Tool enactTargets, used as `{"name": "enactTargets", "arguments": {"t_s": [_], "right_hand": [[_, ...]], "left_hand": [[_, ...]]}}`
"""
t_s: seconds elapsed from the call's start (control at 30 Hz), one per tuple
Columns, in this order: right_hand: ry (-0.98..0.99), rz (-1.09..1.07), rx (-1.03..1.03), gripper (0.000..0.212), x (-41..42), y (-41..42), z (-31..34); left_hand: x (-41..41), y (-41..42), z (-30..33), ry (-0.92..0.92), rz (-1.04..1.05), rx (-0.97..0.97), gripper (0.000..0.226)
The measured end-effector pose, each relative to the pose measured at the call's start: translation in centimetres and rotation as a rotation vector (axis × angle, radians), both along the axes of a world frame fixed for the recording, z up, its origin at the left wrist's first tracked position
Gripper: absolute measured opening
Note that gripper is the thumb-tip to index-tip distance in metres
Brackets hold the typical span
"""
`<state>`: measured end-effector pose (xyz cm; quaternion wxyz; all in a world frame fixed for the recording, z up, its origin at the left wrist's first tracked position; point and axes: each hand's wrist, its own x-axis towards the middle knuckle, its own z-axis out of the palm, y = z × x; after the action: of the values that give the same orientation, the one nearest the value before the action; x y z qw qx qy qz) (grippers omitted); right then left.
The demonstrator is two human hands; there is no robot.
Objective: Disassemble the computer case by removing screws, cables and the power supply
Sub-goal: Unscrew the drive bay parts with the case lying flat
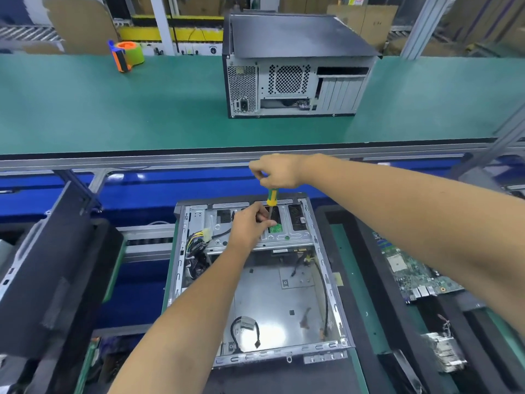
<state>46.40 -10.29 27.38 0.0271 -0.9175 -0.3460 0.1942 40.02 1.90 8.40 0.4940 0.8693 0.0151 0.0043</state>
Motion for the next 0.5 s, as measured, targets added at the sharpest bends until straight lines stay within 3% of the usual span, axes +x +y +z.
{"name": "enactTargets", "arguments": {"t_s": [0.13, 0.23, 0.33, 0.43, 0.5], "right_hand": [[-0.061, -0.057, 0.126, 0.013, -0.5, -0.2, -0.9], [-0.003, -0.155, 0.168, 0.016, -0.7, 0.0, -1.3], [-0.059, -0.097, -0.057, 0.019, -0.7, 0.1, -0.7], [-0.198, -0.006, -0.321, 0.037, -0.7, 0.9, 0.4], [-0.148, 0.062, -0.351, 0.025, -0.5, 1.4, 0.7]], "left_hand": [[0.1, 0.0, -0.2, -0.003, 0.004, 0.007, 0.028], [0.3, 0.1, -0.4, -0.007, 0.010, 0.026, 0.028], [0.4, 0.1, -0.7, -0.013, 0.002, 0.027, 0.027], [0.4, 0.1, -0.9, -0.008, 0.009, 0.017, 0.027], [0.5, 0.1, -0.9, -0.008, 0.009, 0.007, 0.027]]}}
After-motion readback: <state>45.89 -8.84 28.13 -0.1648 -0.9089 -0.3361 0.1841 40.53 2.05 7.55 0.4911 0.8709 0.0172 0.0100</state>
